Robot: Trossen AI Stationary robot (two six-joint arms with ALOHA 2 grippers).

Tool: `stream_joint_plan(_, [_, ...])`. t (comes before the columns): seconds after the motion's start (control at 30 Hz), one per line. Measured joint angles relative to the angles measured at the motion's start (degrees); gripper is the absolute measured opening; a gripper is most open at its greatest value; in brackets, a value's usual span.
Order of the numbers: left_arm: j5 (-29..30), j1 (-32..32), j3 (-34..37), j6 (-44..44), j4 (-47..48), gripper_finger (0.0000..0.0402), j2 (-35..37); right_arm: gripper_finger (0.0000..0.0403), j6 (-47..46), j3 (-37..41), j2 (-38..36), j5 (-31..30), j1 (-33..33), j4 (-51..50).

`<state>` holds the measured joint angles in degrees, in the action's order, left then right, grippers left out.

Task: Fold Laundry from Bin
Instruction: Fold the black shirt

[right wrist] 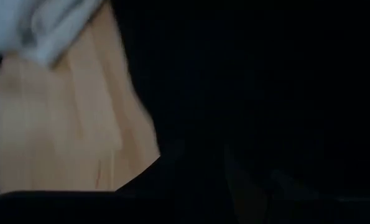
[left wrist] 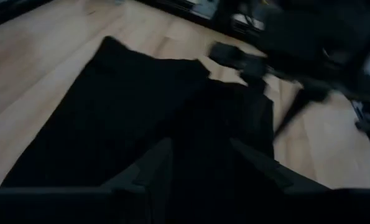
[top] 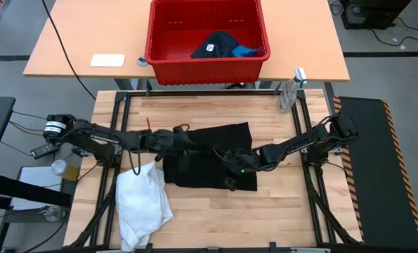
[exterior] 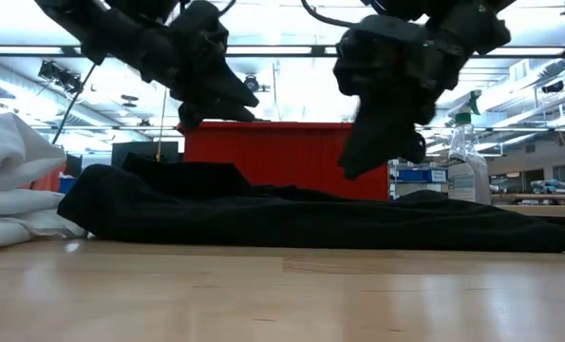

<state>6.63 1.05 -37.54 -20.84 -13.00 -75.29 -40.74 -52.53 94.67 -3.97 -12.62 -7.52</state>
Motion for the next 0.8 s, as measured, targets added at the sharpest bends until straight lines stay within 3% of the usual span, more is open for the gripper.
stream_joint_plan(0.1, [0.0, -1.5, 0.0, -3.6, -0.2, 0.0155, 0.0, 0.0118, 3.7, 0.0, 0.0, 2.3, -1.3, -4.8])
stream_joint_plan(0.33, [0.0, -2.3, 0.0, -5.5, -2.5, 0.0155, 0.0, 0.0118, 6.1, 2.3, 0.0, 1.2, -1.7, -12.9])
stream_joint_plan(0.53, [0.0, -2.3, 0.0, -5.7, -3.5, 0.0155, 0.0, 0.0118, 5.1, 7.2, -0.3, -0.2, 2.8, -13.3])
stream_joint_plan(0.8, [0.4, -3.8, 0.0, -9.1, -2.7, 0.0155, 0.0, 0.0118, 11.0, 8.5, -1.1, -7.2, 12.0, -18.9])
